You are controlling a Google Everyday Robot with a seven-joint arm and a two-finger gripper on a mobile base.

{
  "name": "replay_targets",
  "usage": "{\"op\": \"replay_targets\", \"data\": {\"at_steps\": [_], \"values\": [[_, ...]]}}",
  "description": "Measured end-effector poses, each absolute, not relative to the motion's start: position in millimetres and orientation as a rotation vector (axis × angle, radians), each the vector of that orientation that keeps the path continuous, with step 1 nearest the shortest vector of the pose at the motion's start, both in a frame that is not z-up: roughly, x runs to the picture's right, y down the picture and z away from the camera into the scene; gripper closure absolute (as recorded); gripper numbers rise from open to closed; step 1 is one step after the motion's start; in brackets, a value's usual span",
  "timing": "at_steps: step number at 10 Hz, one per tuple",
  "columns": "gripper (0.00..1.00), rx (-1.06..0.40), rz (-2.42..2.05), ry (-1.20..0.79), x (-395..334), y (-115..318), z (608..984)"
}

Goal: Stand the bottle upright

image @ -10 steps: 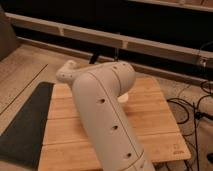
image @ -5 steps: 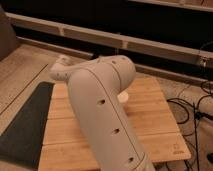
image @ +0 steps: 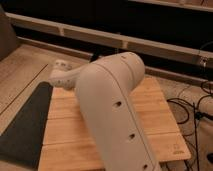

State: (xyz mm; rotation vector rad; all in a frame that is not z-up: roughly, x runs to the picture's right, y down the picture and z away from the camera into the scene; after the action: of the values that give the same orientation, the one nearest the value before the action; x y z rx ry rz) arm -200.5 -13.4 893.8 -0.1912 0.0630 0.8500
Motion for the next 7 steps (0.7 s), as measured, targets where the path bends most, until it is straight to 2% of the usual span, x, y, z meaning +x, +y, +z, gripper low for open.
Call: {"op": "replay_targets", "data": {"at_steps": [3, 7], "values": [[0.96, -0.211, 0.857, -0.158, -238.3, -22.2, 875.2], [0.96, -0.221, 0.855, -0.203, -246.5, -22.1, 869.8]]}}
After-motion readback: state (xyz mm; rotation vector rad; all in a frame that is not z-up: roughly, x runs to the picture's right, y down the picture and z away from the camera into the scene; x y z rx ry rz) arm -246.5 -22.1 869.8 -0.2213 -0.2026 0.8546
